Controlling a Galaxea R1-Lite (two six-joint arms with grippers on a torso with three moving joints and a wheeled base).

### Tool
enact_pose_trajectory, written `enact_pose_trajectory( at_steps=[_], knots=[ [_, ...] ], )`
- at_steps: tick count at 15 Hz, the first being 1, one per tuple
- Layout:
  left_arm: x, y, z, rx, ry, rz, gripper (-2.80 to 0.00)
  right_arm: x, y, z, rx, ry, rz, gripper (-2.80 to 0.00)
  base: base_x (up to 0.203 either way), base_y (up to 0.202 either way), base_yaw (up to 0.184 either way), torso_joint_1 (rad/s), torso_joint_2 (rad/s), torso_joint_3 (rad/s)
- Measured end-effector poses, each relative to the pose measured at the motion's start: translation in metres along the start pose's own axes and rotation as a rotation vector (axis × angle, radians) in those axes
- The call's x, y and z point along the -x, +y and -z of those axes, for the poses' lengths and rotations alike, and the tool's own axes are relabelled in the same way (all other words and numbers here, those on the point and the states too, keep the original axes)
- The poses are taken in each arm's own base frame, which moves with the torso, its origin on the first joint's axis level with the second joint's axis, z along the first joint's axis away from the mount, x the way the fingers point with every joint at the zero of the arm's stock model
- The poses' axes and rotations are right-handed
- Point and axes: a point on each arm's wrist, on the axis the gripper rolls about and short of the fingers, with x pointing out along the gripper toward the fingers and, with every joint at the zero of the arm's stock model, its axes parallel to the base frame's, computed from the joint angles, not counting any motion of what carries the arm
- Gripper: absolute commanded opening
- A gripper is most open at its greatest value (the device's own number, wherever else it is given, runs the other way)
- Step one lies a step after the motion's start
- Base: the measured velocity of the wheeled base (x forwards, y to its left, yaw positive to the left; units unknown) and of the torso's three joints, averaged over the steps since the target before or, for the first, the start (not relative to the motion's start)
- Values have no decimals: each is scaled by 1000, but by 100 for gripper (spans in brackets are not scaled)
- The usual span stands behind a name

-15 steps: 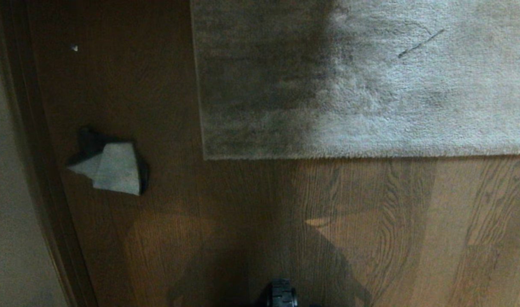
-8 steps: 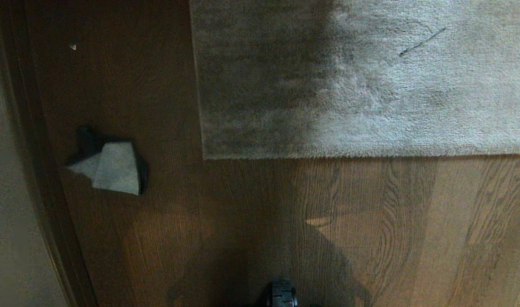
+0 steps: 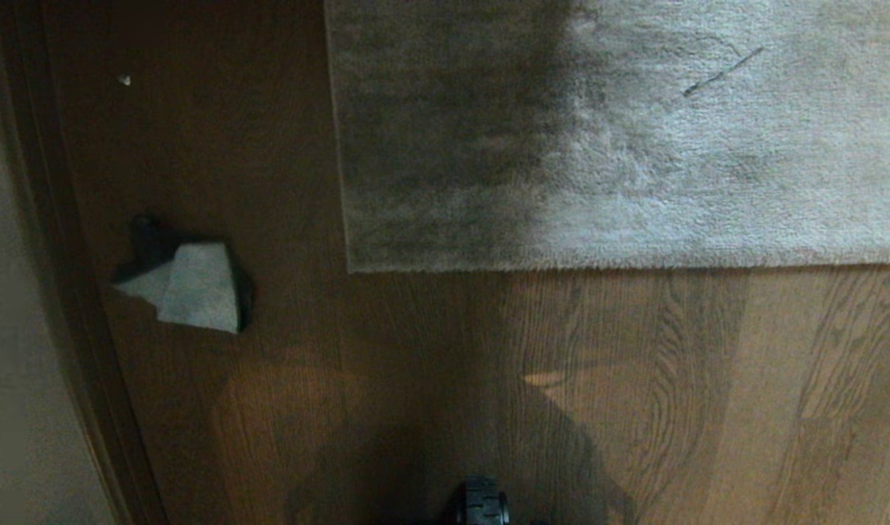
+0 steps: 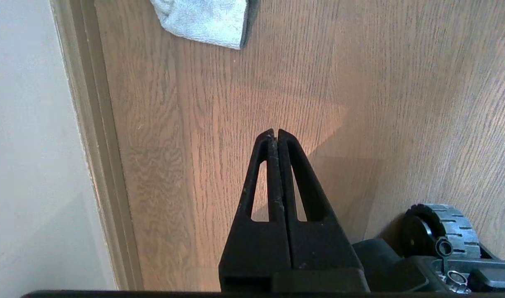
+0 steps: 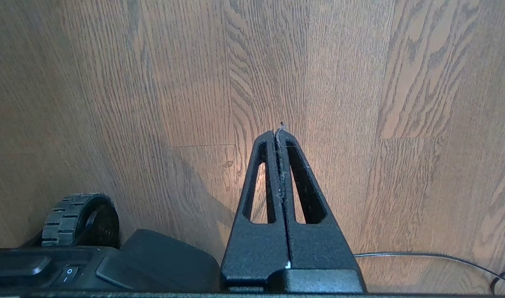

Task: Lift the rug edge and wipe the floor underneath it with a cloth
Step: Pick up the rag

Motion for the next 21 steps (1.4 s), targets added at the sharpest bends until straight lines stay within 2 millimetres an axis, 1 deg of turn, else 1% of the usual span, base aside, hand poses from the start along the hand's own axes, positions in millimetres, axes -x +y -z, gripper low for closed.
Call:
enact_pose_trajectory(
  at_steps=[21],
  knots=[
    [0,0,0,3,-1,0,-280,0,0,0,0,0,1,-280,0,0,0,0,0,0]
  ],
)
